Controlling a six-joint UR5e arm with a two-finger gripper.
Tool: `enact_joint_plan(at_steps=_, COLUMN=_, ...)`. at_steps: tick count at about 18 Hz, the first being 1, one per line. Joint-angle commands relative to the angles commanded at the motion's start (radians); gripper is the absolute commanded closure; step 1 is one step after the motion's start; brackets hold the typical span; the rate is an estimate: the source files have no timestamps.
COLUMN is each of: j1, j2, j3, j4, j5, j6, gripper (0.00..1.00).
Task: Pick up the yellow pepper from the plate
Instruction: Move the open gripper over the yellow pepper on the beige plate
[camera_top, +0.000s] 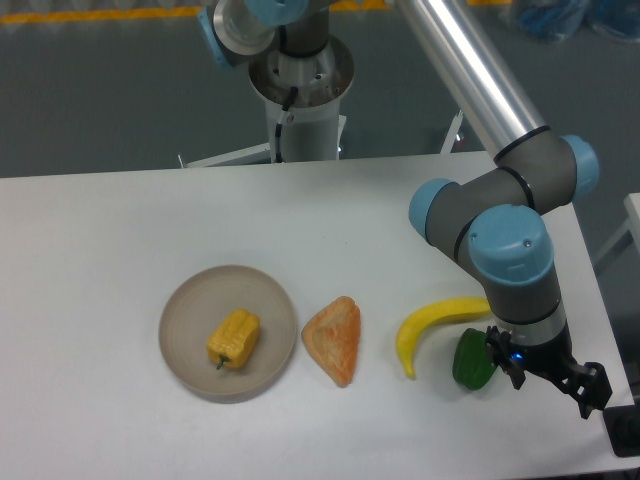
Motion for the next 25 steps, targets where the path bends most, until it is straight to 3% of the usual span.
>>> enact_joint_plan(at_steps=4, j1=-0.003, j2=-0.003, j3=0.003, j4=0.0, j5=0.0, j6=-0.008, gripper=0.0)
enact_joint_plan(at_steps=8, j1=-0.005, j2=0.05, j3=-0.035, j4=-0.003, j5=-0.012, j6=-0.047, gripper=0.0)
enact_joint_plan(at_steps=12, j1=-0.037, j2=0.156, j3=-0.144, j4=-0.024, j5=-0.011, j6=-0.124, gripper=0.0)
enact_joint_plan(at_steps=14, j1=-0.049, j2=0.216, j3=-0.204, j4=-0.067, j5=-0.024, j6=-0.187, gripper=0.0)
enact_joint_plan(at_steps=17, j1=-0.06, j2=0.31, j3=-0.297, j4=-0.113, j5=-0.092, j6=-0.277, gripper=0.0)
enact_joint_plan(at_steps=20, j1=-0.074, j2=0.386, j3=-0.391, j4=-0.133, j5=-0.222, j6=-0.47, gripper=0.0)
enact_joint_plan(at_steps=25, j1=-0.115, j2=0.436, j3=-0.477, j4=-0.138, j5=-0.337, j6=-0.567, gripper=0.0)
